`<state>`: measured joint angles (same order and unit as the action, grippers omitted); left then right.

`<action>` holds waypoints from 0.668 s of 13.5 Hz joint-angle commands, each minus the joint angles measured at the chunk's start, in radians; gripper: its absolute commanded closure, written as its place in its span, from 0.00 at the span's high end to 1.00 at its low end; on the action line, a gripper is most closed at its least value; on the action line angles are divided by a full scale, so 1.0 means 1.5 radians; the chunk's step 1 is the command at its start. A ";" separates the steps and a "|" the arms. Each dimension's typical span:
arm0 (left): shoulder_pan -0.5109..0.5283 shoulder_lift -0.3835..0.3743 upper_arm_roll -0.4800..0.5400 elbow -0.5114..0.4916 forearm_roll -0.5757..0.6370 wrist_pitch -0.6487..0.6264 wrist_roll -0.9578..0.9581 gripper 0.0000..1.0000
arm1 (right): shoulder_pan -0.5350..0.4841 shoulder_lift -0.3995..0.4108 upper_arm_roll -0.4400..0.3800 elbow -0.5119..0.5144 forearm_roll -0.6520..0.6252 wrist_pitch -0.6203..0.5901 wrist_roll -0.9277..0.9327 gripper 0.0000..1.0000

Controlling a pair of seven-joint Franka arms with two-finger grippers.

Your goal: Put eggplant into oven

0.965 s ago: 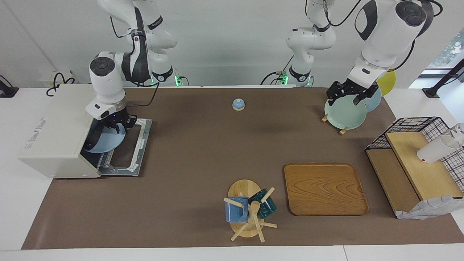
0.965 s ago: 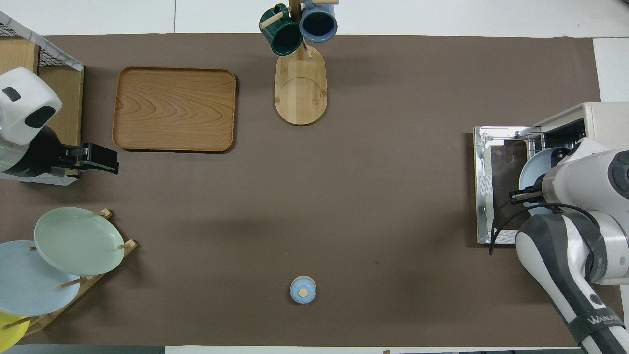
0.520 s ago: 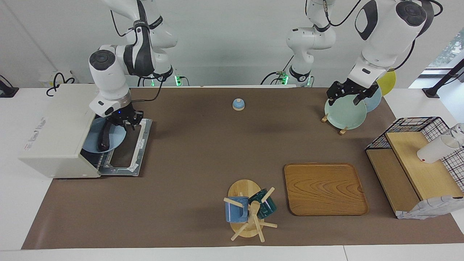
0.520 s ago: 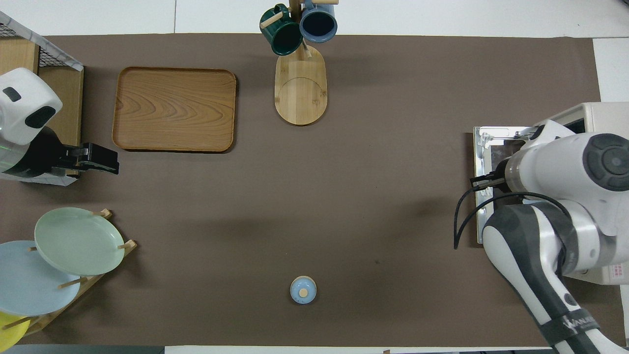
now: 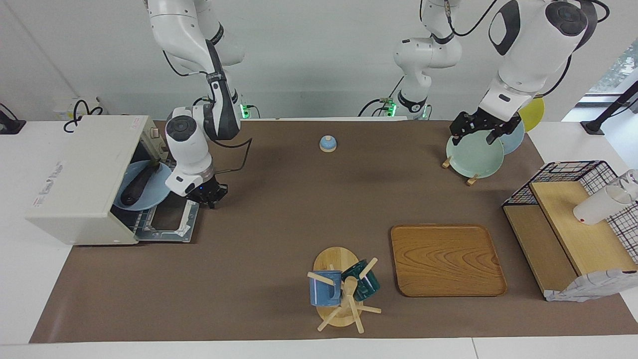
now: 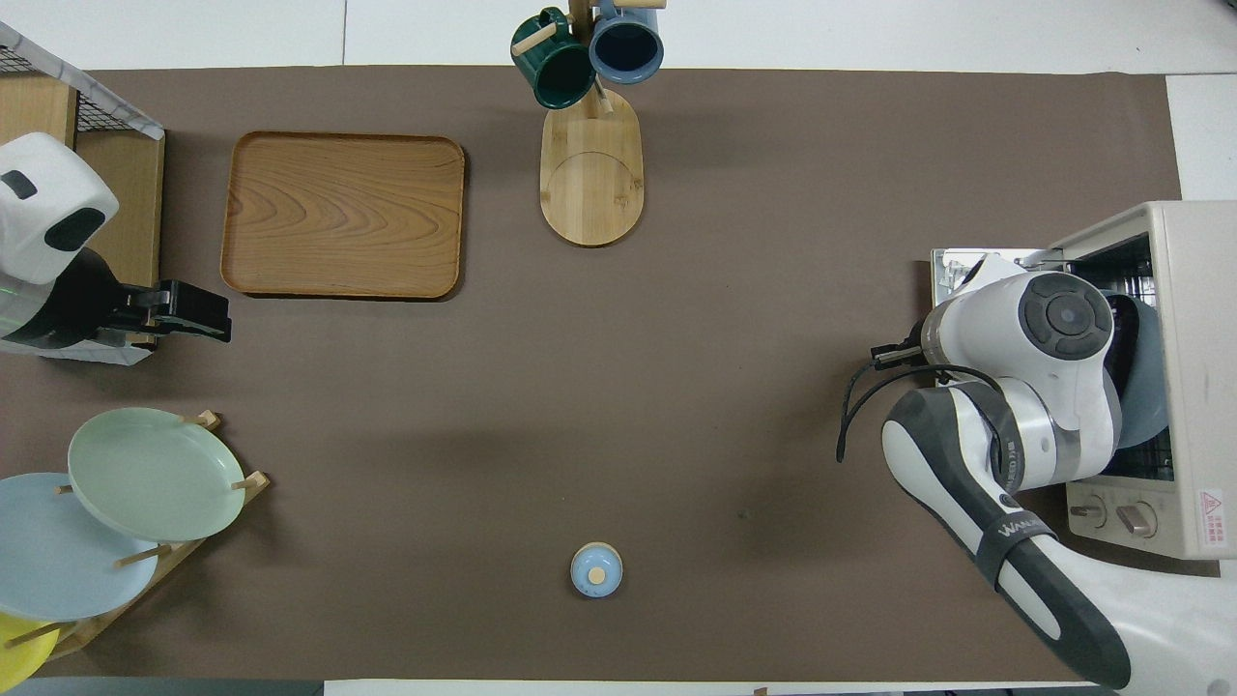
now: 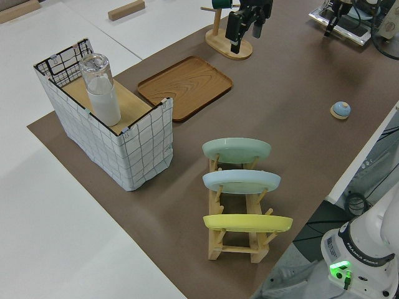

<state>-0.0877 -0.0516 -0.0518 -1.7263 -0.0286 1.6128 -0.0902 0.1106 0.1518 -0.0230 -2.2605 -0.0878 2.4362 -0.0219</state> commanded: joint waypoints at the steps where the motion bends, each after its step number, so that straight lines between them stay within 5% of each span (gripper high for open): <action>1: -0.004 -0.012 0.006 -0.004 -0.008 -0.007 0.000 1.00 | -0.005 -0.014 0.003 -0.002 -0.005 -0.010 -0.007 0.00; 9: -0.004 -0.012 0.006 -0.004 -0.007 -0.007 0.000 1.00 | -0.026 -0.017 0.002 -0.006 -0.058 -0.026 -0.040 0.00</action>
<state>-0.0877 -0.0516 -0.0518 -1.7263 -0.0286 1.6128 -0.0902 0.0887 0.1447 -0.0245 -2.2592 -0.1486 2.4156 -0.0452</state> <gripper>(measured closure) 0.000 0.991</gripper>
